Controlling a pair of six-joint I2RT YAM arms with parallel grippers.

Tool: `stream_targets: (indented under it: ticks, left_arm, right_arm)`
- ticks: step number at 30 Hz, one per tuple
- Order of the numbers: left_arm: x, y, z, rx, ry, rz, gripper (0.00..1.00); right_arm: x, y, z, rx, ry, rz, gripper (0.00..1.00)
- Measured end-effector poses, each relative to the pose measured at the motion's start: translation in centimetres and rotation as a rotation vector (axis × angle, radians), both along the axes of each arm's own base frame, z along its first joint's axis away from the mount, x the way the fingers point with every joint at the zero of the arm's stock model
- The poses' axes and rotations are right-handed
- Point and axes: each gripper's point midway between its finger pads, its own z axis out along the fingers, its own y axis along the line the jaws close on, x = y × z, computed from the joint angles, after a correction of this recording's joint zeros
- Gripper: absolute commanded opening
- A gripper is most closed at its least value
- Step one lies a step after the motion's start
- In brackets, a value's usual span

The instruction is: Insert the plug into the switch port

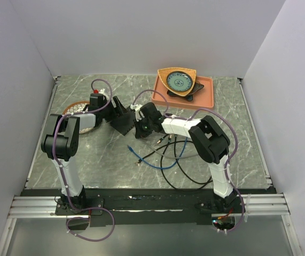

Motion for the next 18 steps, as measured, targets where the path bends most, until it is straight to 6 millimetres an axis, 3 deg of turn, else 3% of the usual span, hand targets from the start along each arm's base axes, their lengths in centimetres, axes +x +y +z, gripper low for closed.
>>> stream_targets:
  ticks: [18]
  left_arm:
    - [-0.05, 0.05, -0.09, 0.002, 0.002, 0.001, 0.8]
  right_arm:
    - [-0.28, -0.6, 0.17, -0.059, 0.031, -0.022, 0.0]
